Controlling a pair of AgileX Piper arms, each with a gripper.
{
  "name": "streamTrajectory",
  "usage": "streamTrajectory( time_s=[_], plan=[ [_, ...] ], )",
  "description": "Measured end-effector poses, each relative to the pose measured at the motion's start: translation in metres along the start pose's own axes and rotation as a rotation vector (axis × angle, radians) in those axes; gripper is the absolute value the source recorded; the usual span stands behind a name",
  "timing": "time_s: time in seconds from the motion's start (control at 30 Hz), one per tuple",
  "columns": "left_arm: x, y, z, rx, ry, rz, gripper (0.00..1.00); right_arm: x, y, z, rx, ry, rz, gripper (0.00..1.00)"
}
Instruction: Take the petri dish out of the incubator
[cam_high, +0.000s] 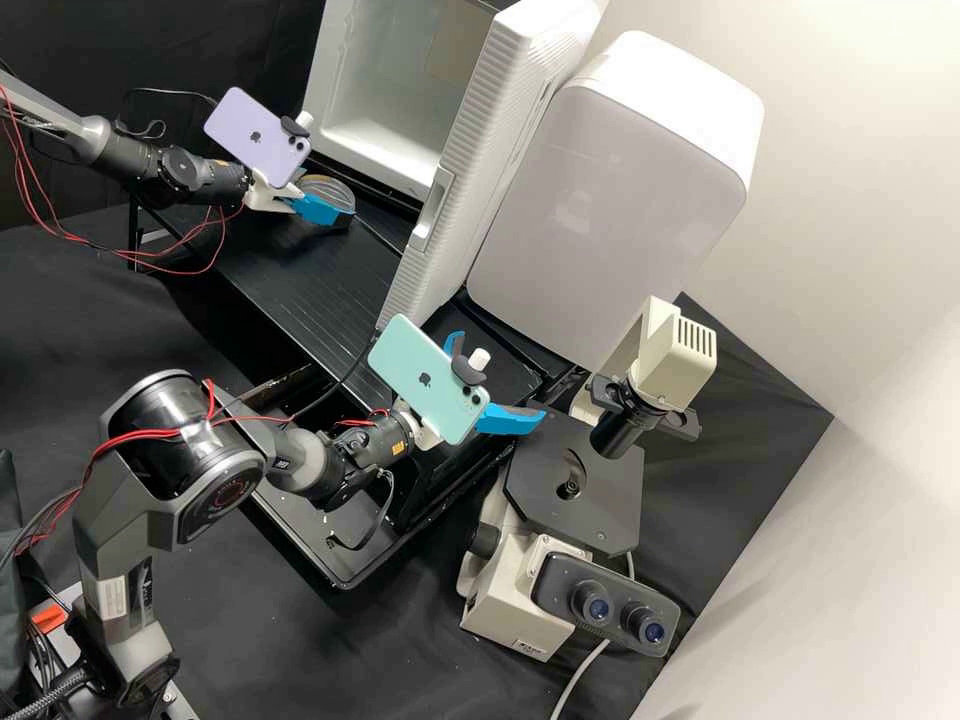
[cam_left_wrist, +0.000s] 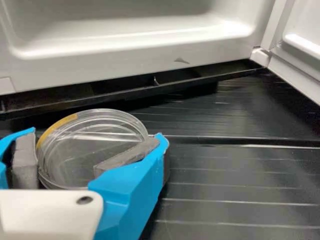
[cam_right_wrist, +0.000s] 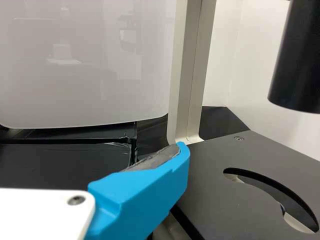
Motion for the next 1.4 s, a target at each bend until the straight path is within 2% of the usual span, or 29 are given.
streamTrajectory(
  time_s=[0.27,0.37,0.5,0.67,0.8,1.0,1.33,1.4],
  plan=[
    [-0.016,0.000,-0.005,-0.015,-0.017,0.004,0.00,0.000,0.000,0.000,0.000,0.000,0.000,1.00],
    [-0.023,0.000,-0.005,0.004,-0.037,0.012,0.00,0.000,0.000,0.000,0.000,0.000,0.000,1.00],
    [-0.031,-0.009,-0.005,0.026,-0.060,-0.001,0.00,0.000,0.000,0.000,0.000,0.000,0.000,1.00],
    [-0.044,-0.015,-0.007,0.038,-0.089,-0.005,0.00,0.000,0.000,0.000,0.000,0.000,0.000,1.00],
    [-0.046,-0.020,-0.010,0.069,-0.092,-0.009,0.00,0.000,0.000,0.000,0.000,0.000,0.000,1.00],
    [-0.047,-0.025,-0.013,0.090,-0.092,-0.004,0.00,0.000,0.000,0.000,0.000,0.000,0.000,1.00],
    [-0.047,-0.026,-0.014,0.086,-0.081,0.007,0.00,0.000,0.000,0.000,0.000,0.000,0.000,1.00],
    [-0.047,-0.024,-0.014,0.073,-0.078,0.009,0.00,0.000,0.000,0.000,0.000,0.000,0.000,1.00]
  ],
)
